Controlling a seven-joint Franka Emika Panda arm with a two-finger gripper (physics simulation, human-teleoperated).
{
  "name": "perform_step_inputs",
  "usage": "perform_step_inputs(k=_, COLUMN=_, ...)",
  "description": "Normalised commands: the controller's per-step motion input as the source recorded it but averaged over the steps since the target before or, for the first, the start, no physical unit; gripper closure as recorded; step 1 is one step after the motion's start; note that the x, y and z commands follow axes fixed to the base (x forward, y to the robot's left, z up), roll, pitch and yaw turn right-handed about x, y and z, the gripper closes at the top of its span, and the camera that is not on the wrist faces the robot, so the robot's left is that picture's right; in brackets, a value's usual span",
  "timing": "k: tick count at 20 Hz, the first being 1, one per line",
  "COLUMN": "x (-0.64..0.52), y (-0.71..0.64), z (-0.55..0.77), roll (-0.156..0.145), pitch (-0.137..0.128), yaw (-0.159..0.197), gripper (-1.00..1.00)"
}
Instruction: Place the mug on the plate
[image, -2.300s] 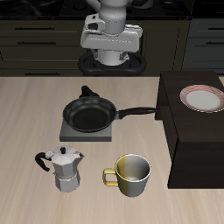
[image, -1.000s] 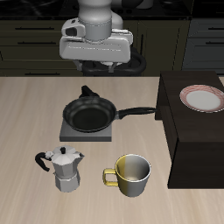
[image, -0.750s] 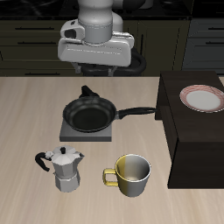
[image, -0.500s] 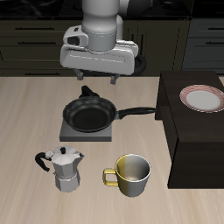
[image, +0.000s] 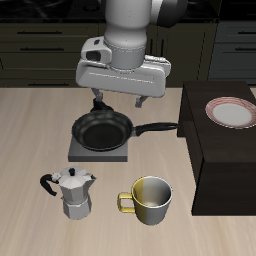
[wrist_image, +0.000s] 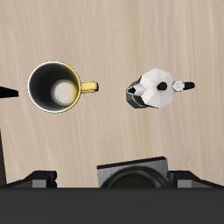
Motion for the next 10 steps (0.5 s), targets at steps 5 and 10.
perform_step_inputs(k=5, x=0.23, y=0.24, z=0.01, roll=0.004, pitch=-0.006, yaw=-0.002, gripper=-1.0)
perform_step_inputs(k=10, x=0.18, y=0.12, z=0.02, roll=-0.003, pitch=-0.014, yaw=0.006, gripper=-1.0)
